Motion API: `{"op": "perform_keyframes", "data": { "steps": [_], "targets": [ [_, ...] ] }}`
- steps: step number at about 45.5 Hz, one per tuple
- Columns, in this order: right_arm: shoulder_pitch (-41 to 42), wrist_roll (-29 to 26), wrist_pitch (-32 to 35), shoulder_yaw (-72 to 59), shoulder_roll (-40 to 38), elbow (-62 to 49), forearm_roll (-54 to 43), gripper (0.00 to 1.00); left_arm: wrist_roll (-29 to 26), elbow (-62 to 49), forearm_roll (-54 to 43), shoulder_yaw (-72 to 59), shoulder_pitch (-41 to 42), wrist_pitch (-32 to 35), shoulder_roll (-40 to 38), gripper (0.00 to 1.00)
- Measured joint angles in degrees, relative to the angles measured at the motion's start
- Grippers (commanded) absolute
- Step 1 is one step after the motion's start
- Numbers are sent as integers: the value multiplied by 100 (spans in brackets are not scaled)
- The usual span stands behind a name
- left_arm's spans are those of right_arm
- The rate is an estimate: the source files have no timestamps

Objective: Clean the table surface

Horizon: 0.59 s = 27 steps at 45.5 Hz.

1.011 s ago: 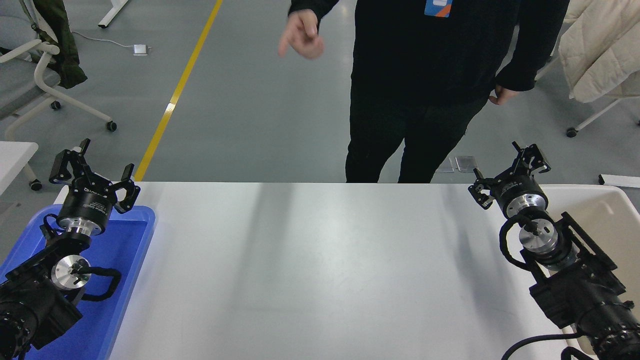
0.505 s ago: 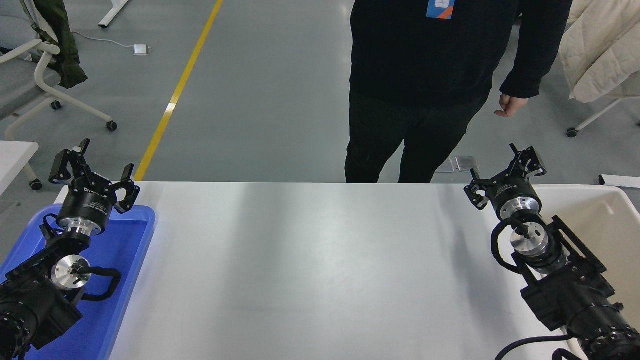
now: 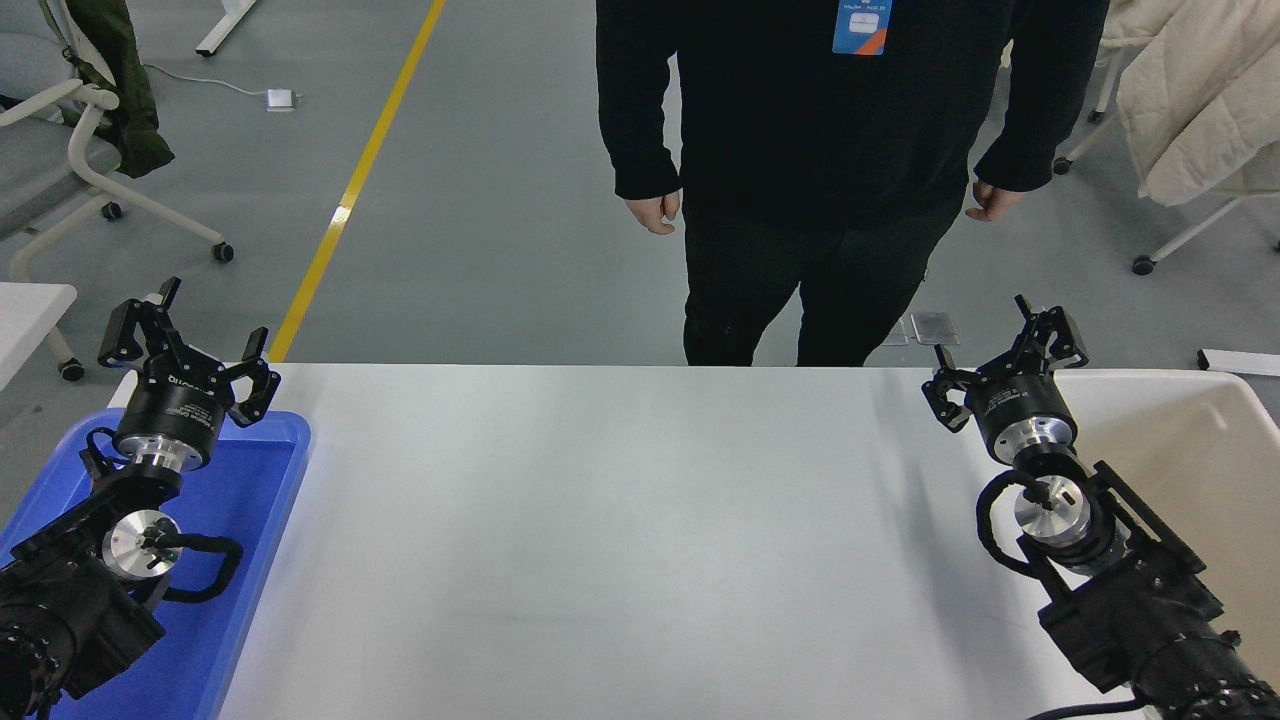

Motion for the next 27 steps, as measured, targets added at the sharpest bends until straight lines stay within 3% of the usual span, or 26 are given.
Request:
{"op": "perform_keyframes", "data": {
  "steps": [27],
  "targets": [
    [1, 74, 201, -169, -48, -6, -206, 100, 0, 0, 0, 0, -1, 0, 0, 100]
  ]
}}
